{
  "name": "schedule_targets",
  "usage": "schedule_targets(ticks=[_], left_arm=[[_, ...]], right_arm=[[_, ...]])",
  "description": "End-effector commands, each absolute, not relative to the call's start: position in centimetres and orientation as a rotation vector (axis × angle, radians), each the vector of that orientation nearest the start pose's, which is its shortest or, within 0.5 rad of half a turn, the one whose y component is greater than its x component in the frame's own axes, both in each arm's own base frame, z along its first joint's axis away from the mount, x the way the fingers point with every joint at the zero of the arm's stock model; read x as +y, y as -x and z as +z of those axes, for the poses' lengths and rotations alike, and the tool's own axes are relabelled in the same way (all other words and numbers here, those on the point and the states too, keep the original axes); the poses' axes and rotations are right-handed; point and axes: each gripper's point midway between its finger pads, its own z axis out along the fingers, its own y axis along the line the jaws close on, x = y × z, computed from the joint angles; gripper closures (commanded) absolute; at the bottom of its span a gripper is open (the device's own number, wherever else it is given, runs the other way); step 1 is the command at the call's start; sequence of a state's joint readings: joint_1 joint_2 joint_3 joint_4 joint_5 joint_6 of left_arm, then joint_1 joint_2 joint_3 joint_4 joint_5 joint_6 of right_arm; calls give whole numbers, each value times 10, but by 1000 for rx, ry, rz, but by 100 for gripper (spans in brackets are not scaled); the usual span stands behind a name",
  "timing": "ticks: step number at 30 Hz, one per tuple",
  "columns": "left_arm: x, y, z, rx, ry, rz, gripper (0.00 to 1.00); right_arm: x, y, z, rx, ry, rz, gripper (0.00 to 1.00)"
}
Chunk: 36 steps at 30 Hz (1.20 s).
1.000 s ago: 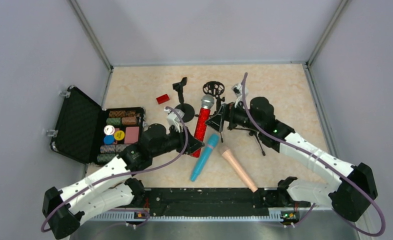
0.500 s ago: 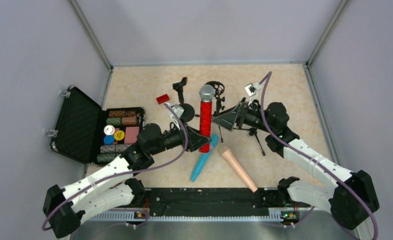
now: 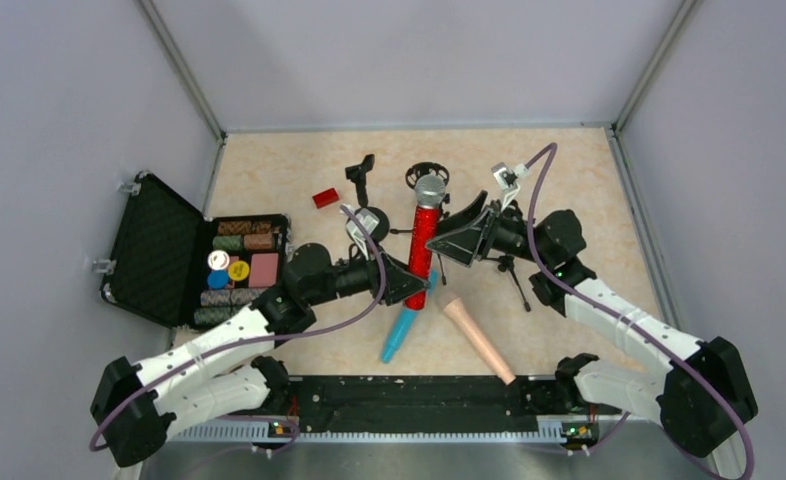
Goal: Attach the microphones to the stand
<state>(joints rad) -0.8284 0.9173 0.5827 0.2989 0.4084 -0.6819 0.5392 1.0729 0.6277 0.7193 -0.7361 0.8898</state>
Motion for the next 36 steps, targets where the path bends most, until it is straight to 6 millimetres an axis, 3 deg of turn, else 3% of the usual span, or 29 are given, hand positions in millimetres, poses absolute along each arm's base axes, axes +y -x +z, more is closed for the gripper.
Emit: schedule_targets(ticks=[1,5,9,16,21,23,28,32,36], left_arm=[[-318,-151,296,1613,-553,-1532,100],[-326,-145,292,1626,-601,-1585,100],[-333,-143,287,1645,-626,-1628,100],[-333,-149,283,1656,-569,-1625,100],[-330,-153,281,1657,-535,-1602,100],[-329,-154,281,1656,-520,-1593,100],[-325,-158,282,1644,-491,-1567,100],[-323,-159,279,1651,-479,-1555,100],[-325,-159,276,1671,-485,-1557,100]], right_arm=[[289,-203,329,1459,492,1645,14],[293,-205,326,1467,493,1678,14],[295,-204,326,1460,496,1711,21],[294,-200,325,1451,490,1735,55],[294,-201,322,1461,479,1732,72],[294,-202,322,1461,479,1733,65],[295,-201,319,1478,484,1734,24],[294,-200,321,1474,490,1733,20],[293,-199,323,1456,481,1740,24]])
